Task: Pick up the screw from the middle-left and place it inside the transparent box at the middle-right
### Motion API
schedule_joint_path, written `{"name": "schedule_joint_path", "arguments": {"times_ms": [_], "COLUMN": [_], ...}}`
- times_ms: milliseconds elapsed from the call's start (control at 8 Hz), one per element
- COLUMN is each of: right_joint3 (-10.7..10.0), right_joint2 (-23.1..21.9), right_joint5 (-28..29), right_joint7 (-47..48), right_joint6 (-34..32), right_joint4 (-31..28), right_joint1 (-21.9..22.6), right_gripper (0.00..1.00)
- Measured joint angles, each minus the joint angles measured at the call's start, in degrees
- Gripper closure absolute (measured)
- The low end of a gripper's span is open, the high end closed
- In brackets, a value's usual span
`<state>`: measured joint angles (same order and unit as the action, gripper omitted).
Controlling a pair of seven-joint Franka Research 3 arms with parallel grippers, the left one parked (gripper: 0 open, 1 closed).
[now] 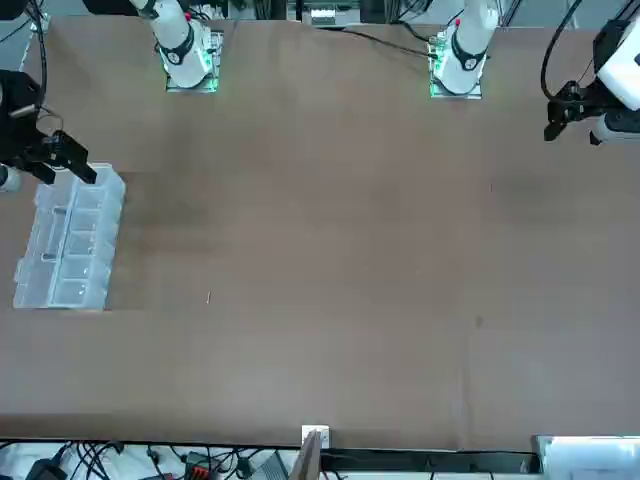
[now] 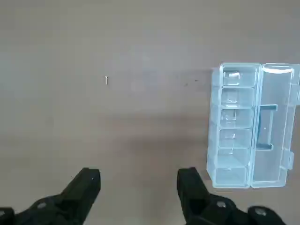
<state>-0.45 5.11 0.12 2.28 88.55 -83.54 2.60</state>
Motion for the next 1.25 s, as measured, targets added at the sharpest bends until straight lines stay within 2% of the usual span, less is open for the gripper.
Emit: {"name": "schedule_joint_path", "arguments": {"times_ms": [375, 750, 1250], "right_joint3": [0.05, 0.35, 0.53], "right_joint2": [0.02, 1.44, 9.77], "right_joint5": [-0.56, -0.55, -0.54], "right_joint7": [0.0, 0.16, 5.31], "right_joint6": [0.15, 1.06, 10.72], "right_joint4": [-0.06, -0.06, -0.49], "right_joint1": [0.36, 2.56, 7.49], "right_gripper": [0.0, 0.0, 0.0]}}
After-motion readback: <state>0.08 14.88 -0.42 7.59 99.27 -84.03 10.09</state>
